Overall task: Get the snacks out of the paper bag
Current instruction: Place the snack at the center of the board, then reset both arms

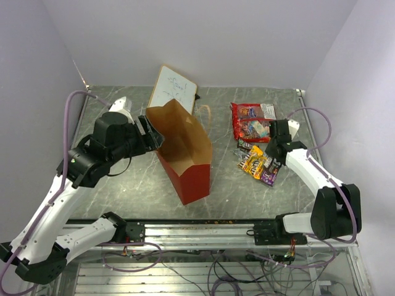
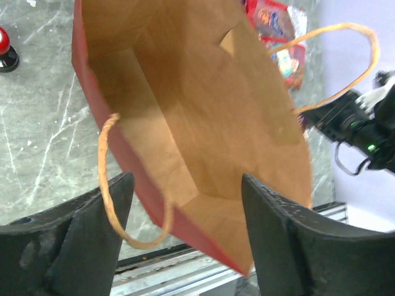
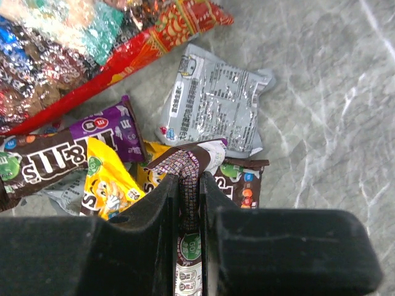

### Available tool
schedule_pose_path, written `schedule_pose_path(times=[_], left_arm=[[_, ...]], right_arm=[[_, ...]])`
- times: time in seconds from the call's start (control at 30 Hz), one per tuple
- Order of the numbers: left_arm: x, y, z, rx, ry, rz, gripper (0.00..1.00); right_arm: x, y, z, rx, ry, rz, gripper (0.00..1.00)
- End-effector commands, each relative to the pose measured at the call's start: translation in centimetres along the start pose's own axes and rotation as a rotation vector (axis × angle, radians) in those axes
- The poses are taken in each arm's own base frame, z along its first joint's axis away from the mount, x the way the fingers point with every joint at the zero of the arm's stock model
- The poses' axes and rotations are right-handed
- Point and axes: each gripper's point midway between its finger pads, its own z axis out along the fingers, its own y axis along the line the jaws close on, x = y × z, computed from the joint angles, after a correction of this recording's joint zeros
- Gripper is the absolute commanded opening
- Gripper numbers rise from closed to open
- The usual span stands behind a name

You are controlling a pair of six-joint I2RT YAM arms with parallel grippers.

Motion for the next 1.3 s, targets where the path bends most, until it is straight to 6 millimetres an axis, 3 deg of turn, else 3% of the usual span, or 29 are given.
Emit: schedule_pose_path(times=[0.0,0.03,0.13,0.23,0.33,0.57,0.67,0.8,0.93,1.03,1.1,1.27], left_arm=[[-2.2,0.9,-2.2,-0.063,-0.071,0.025,0.93],[-2.3,1.0,-2.5,-0.067,-0.074,0.026,0.99],[-2.7,1.1,-3.5,-0.076,-0.088,0.026,0.99],[-3.2,1.6,-4.6,-0.096,-0.104,0.032,1.00],[-3.5,2.1,-5.6,-0.133,-0.103,0.044,1.00],[-5.0,3.2,-8.6,-0.199,-0.152,0.055,1.00],[-5.4,3.0,-9.9,-0.181,-0.159,0.063,1.00],[-5.5,1.7,-10.7,-0.113,-0.158,0.041,0.99],[-6.0,-0.4,-11.4,0.001,-0.185,-0.001,0.99],[-6.7,-1.7,-11.9,0.064,-0.209,-0.018,0.99],[-7.2,-2.6,-12.3,0.104,-0.223,-0.017,0.99],[-8.8,-3.9,-13.5,0.172,-0.289,-0.015,1.00]], right_arm=[[1.1,0.6,0.5,-0.037,0.032,0.034,0.13],[1.6,0.8,0.6,-0.045,0.046,0.028,0.16],[2.4,1.3,0.6,-0.081,0.088,0.003,0.31],[3.1,1.6,0.2,-0.116,0.119,-0.029,0.54],[3.1,1.7,-0.3,-0.125,0.142,-0.056,0.71],[1.5,1.6,-3.8,-0.097,0.185,-0.132,0.84],[0.4,4.1,-7.6,-0.164,0.184,-0.135,0.90],[-1.2,9.0,-14.4,-0.356,0.153,-0.186,0.93],[-2.5,11.3,-20.8,-0.526,0.174,-0.157,0.93],[-4.7,11.4,-25.6,-0.661,0.124,-0.105,0.94],[-6.3,11.1,-28.8,-0.772,0.059,-0.077,1.00],[-9.5,8.3,-34.5,-0.905,-0.110,-0.019,1.00]])
